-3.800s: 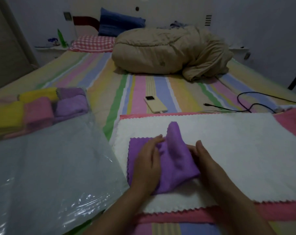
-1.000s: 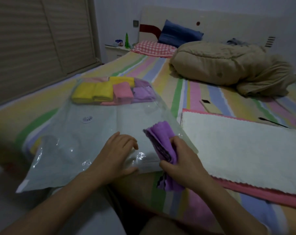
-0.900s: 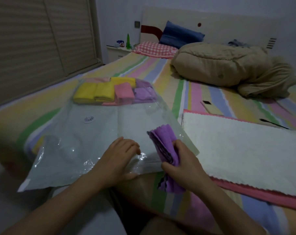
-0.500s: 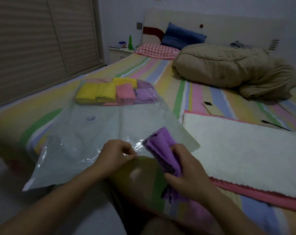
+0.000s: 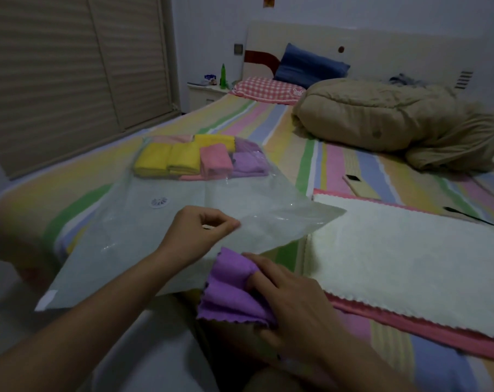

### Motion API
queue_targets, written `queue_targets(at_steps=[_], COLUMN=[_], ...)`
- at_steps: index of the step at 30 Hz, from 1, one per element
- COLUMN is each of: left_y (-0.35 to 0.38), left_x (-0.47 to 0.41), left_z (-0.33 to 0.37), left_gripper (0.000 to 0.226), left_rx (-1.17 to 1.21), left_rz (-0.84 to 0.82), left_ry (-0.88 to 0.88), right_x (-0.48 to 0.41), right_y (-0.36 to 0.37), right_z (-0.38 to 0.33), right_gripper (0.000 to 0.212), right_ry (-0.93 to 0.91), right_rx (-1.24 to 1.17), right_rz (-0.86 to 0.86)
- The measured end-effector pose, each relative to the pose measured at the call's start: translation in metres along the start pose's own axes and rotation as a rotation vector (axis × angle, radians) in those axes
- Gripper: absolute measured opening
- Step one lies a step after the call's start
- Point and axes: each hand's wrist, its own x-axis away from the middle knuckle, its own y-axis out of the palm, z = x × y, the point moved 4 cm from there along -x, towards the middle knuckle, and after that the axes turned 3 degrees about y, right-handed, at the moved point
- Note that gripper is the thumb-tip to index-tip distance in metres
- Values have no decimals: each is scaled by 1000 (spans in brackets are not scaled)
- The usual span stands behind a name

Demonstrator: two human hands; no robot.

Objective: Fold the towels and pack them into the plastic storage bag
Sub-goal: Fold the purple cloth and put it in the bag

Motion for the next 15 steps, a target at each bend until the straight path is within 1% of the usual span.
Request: queue_targets(at_steps=[2, 3, 4, 5, 7, 9, 10, 11, 13, 15], left_y=[2, 1, -1, -5, -9, -10, -9, -8, -9, -11], left_x=[-1, -2, -3, -3, -2, -1, 0, 0, -3, -10], left_z=[5, 7, 9, 12, 19, 27, 30, 34, 42, 51], left_gripper=[10, 10, 10, 11, 10, 8, 8, 8, 6, 4], left_rx=[3, 11, 8, 0, -13, -26, -33, -35, -31, -32], left_rz=[-53, -45, -15, 21, 59, 44, 31, 21, 27, 45], left_ry=[15, 24, 36, 47, 67, 97, 113, 127, 172, 235], right_x=[-6, -9, -14, -18, -21, -29, -35, -44, -70, -101], right_y=[-9, -10, -9, -4, 7, 9, 8, 5, -3, -3], right_z=[-10, -11, -8, 0, 17, 29, 31, 33, 40, 52], right_gripper=[48, 46, 44, 43, 40, 30, 25, 23, 24, 33], right_ry=[-36, -7, 63, 165, 371, 497, 533, 566, 646, 684], right_rx=[26, 47, 70, 91, 128, 39, -45, -163, -332, -364], right_rz=[65, 60, 25, -48, -258, -380, -409, -407, -328, -226])
